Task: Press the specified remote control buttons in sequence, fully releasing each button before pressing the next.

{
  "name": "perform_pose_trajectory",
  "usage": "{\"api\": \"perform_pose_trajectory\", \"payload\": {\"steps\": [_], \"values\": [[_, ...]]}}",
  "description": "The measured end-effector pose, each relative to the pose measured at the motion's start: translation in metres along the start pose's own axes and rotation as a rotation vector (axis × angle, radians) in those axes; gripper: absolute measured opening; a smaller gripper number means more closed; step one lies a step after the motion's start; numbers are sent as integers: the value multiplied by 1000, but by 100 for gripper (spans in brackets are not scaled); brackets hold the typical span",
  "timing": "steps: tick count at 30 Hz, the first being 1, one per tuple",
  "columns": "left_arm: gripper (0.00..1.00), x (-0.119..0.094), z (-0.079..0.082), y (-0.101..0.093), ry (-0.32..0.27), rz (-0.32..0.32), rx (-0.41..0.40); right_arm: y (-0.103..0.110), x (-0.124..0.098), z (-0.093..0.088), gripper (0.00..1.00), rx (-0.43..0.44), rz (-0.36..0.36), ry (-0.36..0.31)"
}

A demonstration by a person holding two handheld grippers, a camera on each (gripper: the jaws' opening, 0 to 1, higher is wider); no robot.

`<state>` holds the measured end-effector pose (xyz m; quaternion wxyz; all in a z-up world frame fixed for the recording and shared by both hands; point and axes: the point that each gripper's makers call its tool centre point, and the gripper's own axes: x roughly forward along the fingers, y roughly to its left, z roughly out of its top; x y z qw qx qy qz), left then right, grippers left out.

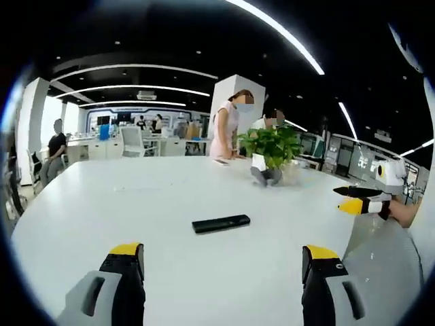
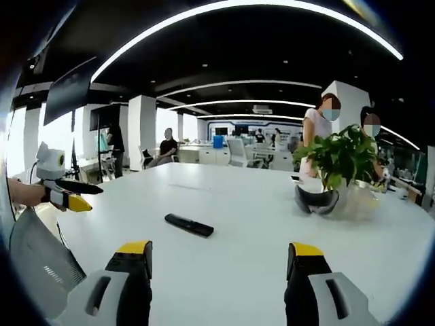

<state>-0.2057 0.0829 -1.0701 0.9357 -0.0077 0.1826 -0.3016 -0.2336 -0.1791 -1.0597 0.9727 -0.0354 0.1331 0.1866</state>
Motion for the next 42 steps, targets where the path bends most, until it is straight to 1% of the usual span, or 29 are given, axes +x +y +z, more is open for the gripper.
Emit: {"api": "perform_pose_trajectory", "payload": {"steps": [1, 3, 4, 5, 6, 8, 10, 12, 14, 15, 16, 18, 19, 21, 24, 25, 26, 28, 30, 32, 33, 36, 37, 39, 40, 41, 42], "values": [[96, 3, -2, 7, 6, -2, 8, 1, 0, -2, 80, -9, 1, 9], [90, 15, -6, 5, 51, -39, 33, 1, 1, -4, 79, -28, -2, 24], [87, 22, -14, 7, 106, -64, 59, 1, 1, -6, 78, -34, 0, 32], [85, 28, -18, 9, 136, -78, 74, 2, 1, -7, 77, -39, 0, 43], [85, 37, -19, 12, 152, -86, 116, 2, 2, -11, 75, -49, 1, 62], [85, 51, -17, 13, 152, -115, 160, 3, 3, -14, 73, -72, 6, 83], [83, 60, -21, 13, 188, -138, 171, 5, 3, -16, 71, -82, 12, 98], [82, 72, -24, 15, 206, -162, 199, 7, 3, -18, 70, -89, 24, 108], [81, 81, -27, 14, 224, -205, 219, 8, 4, -21, 69, -97, 32, 125], [79, 85, -29, 13, 229, -230, 220, 9, 5, -22, 68, -104, 36, 136], [78, 90, -29, 12, 232, -255, 208, 9, 5, -23, 68, -106, 38, 139], [76, 99, -32, 14, 248, -287, 173, 11, 5, -24, 67, -114, 44, 148], [75, 104, -32, 18, 253, -284, 163, 12, 5, -25, 66, -120, 47, 156], [75, 113, -34, 25, 282, -287, 142, 13, 5, -27, 66, -128, 52, 164], [75, 126, -33, 32, 303, -294, 154, 13, 5, -29, 64, -137, 57, 176], [75, 129, -33, 35, 314, -297, 167, 14, 5, -29, 63, -137, 59, 178], [74, 134, -35, 39, 340, -290, 186, 14, 5, -30, 62, -136, 61, 180], [71, 141, -38, 43, 379, -303, 268, 14, 5, -30, 58, -133, 65, 182], [69, 147, -41, 43, 415, -317, 282, 15, 5, -30, 54, -133, 72, 185], [68, 154, -46, 43, 457, -339, 314, 16, 5, -32, 52, -136, 79, 194], [67, 158, -48, 44, 481, -351, 350, 16, 5, -33, 51, -135, 81, 198], [66, 167, -47, 42, 513, -380, 424, 16, 5, -35, 48, -136, 81, 208], [65, 170, -46, 40, 514, -386, 424, 15, 5, -35, 48, -135, 80, 210], [66, 176, -44, 33, 526, -427, 404, 15, 5, -36, 46, -132, 80, 213], [66, 178, -46, 29, 548, -457, 401, 15, 5, -36, 45, -131, 81, 215], [66, 179, -49, 28, 567, -473, 413, 15, 5, -37, 44, -131, 82, 219], [66, 181, -53, 29, 600, -488, 439, 15, 4, -37, 43, -132, 83, 221]]}}
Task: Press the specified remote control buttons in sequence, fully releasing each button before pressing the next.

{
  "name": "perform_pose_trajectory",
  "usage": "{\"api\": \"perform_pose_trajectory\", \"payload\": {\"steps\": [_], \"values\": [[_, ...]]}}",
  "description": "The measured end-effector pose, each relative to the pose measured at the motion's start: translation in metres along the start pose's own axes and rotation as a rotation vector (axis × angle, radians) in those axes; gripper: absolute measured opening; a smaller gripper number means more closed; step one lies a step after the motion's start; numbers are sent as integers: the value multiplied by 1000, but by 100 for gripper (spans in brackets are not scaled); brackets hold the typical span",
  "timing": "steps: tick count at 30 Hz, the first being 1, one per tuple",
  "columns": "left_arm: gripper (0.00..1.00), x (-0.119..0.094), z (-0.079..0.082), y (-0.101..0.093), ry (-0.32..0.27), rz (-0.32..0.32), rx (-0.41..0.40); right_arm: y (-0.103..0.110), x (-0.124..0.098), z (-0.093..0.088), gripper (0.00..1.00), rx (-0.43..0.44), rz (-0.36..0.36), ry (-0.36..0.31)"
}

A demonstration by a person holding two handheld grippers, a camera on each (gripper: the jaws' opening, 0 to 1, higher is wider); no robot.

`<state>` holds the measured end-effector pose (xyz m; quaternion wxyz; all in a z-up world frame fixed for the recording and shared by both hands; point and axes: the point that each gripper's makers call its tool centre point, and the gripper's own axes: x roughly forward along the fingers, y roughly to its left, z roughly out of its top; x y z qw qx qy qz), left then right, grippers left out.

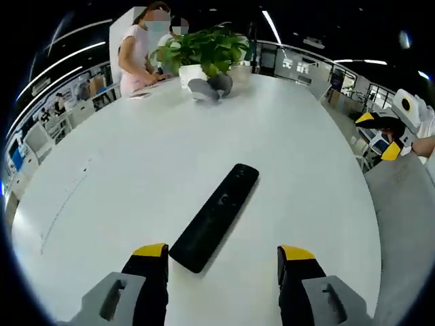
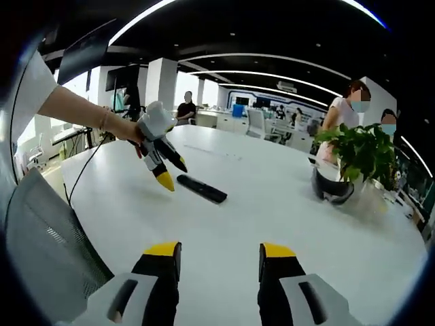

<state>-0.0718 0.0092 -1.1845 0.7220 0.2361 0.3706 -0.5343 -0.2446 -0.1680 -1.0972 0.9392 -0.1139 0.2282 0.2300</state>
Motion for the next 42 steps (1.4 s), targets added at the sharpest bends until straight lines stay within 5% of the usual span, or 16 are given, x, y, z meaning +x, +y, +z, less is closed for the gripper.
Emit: {"api": "perform_pose_trajectory", "payload": {"steps": [8, 11, 13, 15, 25, 33, 37, 42], "values": [[64, 15, 8, 8, 89, -32, 26, -3, 0, -3, 41, -1, -15, 12], [54, 18, 9, 2, 151, -64, 106, -4, -1, -3, 40, 2, -21, 12], [50, 17, 6, 7, 215, -40, 228, -4, -1, -4, 39, 1, -21, 16], [43, 25, 7, -4, 211, -72, 191, -5, 0, -7, 38, -8, -24, 31], [24, 19, 5, -10, 227, -100, 284, -5, 0, -9, 32, -5, -19, 36], [23, 14, -1, -21, 302, -84, 319, 7, 3, -16, 29, -48, 40, 81], [23, 9, -8, -37, 360, -87, 414, 6, 2, -16, 27, -57, 33, 85], [23, 3, -16, -53, 386, -94, 383, 3, 1, -15, 26, -39, 25, 74]]}}
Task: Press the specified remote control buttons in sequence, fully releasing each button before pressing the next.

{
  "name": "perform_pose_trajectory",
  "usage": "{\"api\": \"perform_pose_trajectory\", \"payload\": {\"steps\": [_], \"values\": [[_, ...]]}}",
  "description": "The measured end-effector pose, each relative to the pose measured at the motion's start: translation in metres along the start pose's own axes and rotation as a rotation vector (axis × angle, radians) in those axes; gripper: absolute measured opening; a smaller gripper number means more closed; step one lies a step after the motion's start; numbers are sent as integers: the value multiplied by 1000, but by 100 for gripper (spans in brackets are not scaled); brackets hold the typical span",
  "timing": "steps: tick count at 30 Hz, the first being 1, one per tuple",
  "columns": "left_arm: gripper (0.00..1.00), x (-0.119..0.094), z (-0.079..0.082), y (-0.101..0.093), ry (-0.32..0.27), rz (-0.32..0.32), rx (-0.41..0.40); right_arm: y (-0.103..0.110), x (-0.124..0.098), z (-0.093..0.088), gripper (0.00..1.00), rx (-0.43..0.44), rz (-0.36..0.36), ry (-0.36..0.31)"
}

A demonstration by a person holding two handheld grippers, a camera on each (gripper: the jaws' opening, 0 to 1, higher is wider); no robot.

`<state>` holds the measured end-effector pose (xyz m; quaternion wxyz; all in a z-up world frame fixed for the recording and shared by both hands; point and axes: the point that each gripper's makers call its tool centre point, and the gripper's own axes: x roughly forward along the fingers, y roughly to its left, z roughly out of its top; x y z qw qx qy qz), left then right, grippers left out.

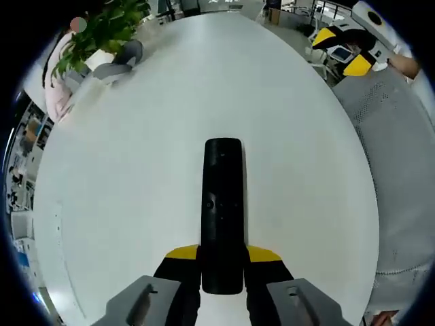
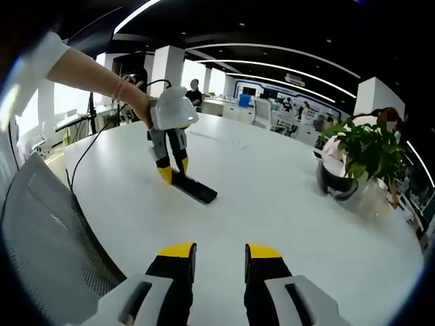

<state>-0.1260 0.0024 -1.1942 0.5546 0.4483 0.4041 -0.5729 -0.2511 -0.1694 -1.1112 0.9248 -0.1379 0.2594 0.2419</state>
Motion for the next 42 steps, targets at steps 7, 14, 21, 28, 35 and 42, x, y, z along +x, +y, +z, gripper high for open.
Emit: {"api": "perform_pose_trajectory", "payload": {"steps": [7, 14, 21, 28, 35, 42], "values": [[23, -1, -3, -25, -9, -6, -14, 1, 1, -3, 23, -24, 9, 18], [23, -1, -3, -40, 5, -15, 3, 1, 2, -9, 22, -17, 9, 47], [23, -1, -3, -48, 16, -17, -6, 2, 3, -9, 22, -15, 18, 48], [23, -2, -4, -55, -54, -6, -74, 6, 4, -12, 22, -23, 33, 65], [23, -3, -5, -69, -136, -5, -79, 7, 4, -14, 25, -43, 34, 80], [23, -5, -5, -85, -225, -2, -113, 8, 5, -14, 25, -37, 42, 84]]}}
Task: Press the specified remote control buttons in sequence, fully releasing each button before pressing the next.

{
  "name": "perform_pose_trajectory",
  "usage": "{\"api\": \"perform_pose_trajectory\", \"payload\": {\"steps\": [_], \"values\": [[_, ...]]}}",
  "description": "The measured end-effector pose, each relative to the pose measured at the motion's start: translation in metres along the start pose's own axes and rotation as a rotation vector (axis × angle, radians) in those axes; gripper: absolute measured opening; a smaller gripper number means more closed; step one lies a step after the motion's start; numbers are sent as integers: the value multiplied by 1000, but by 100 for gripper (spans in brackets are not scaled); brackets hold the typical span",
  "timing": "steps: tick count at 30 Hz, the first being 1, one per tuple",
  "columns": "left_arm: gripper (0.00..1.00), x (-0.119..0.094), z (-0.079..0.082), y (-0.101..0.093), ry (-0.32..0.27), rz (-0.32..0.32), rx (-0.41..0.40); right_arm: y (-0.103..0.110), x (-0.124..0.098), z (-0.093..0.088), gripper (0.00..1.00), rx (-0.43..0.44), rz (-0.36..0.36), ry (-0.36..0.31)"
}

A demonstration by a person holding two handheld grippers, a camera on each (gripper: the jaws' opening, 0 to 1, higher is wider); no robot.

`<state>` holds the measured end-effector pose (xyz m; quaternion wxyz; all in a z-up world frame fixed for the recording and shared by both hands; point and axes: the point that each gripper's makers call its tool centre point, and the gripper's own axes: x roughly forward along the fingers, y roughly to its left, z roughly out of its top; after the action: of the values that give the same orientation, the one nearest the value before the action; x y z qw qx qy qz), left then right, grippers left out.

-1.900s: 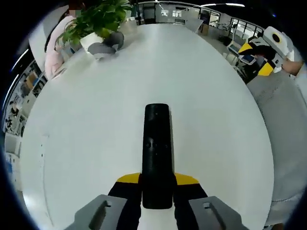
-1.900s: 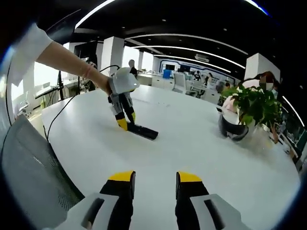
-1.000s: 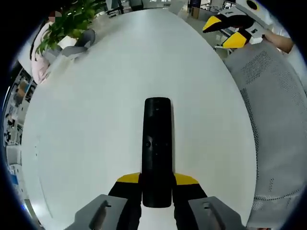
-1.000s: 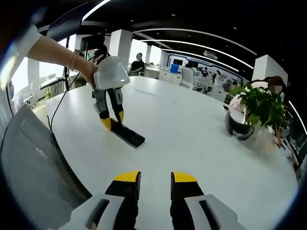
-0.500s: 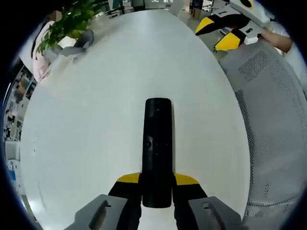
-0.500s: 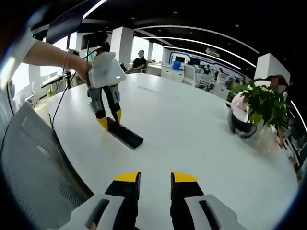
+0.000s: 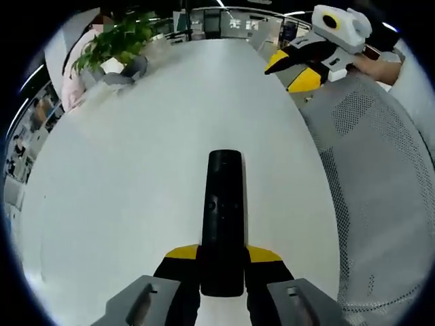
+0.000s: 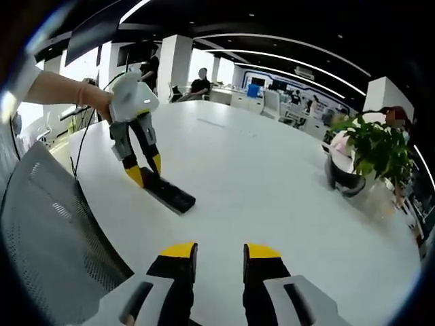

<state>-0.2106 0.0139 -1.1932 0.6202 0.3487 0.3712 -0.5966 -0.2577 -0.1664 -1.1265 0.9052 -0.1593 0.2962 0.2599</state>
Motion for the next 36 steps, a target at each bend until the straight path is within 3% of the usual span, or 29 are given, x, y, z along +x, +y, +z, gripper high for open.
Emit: {"api": "perform_pose_trajectory", "payload": {"steps": [5, 7, 11, 17, 36], "values": [[23, -1, -1, -12, -38, 2, 26, 5, 2, -3, 25, -38, 14, 31], [24, -2, 2, -11, -81, 18, 95, 5, 2, -3, 25, -46, 15, 31], [25, -6, -8, -10, -105, 25, 11, 4, 2, -3, 25, -42, 10, 26], [24, -9, -14, -19, -158, 23, -13, 5, 2, -2, 25, -39, 16, 23], [24, -4, -3, -57, -148, -10, 38, 18, 5, -5, 22, -53, 83, 43]]}}
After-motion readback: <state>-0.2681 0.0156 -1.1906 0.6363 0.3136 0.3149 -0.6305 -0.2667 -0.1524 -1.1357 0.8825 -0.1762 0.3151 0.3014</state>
